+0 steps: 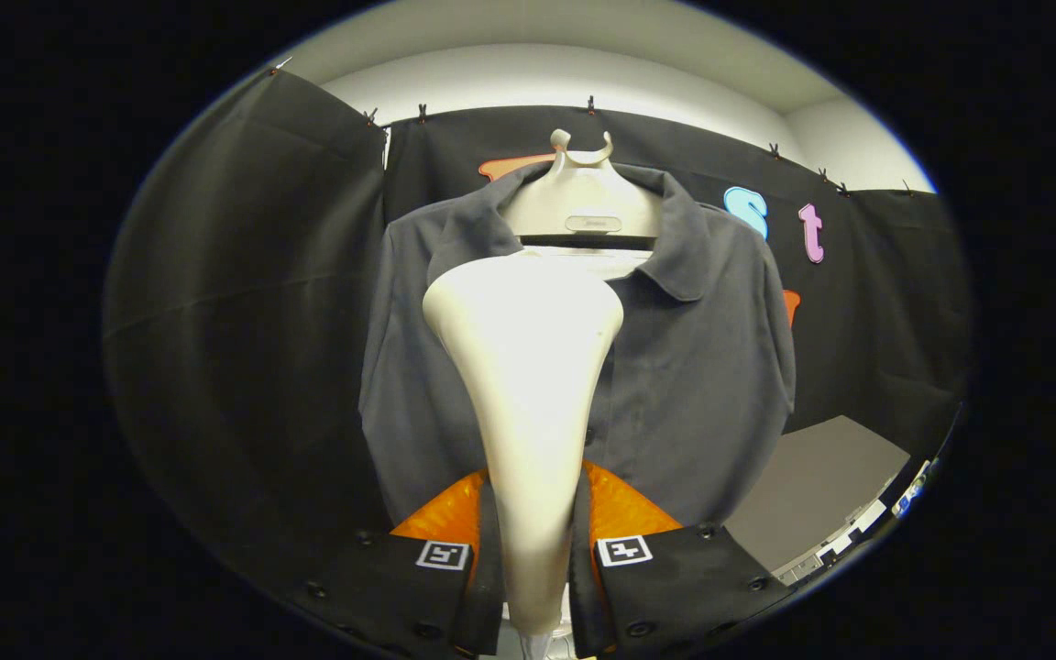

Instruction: Iron the clothes twice with a garment steamer, once on the left side and once on the right side.

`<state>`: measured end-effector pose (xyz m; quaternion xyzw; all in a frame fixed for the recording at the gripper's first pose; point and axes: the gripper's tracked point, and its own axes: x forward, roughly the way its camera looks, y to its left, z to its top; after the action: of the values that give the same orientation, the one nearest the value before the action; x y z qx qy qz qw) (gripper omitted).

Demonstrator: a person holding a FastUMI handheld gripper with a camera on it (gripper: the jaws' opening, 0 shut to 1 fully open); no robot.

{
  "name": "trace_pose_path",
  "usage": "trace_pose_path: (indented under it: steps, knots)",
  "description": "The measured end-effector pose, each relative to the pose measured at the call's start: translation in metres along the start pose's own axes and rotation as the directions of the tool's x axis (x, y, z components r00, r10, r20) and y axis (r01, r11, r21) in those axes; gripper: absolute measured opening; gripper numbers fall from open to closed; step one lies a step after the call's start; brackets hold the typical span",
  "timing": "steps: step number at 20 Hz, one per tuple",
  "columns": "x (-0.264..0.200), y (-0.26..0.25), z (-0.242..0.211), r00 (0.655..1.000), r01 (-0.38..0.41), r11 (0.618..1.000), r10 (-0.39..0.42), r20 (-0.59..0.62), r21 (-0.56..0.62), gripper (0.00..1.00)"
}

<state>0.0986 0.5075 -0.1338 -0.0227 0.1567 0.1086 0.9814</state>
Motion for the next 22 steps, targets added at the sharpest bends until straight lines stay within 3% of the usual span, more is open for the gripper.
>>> trace_pose_path:
  steps: [8,22]
  knots:
    - [0.045,0.017,-0.05,0.995,-0.024,0.999,0.026,-0.092,0.024,0.37]
    - [0.039,0.016,-0.182,0.963,-0.033,0.999,0.031,-0.268,-0.003,0.37]
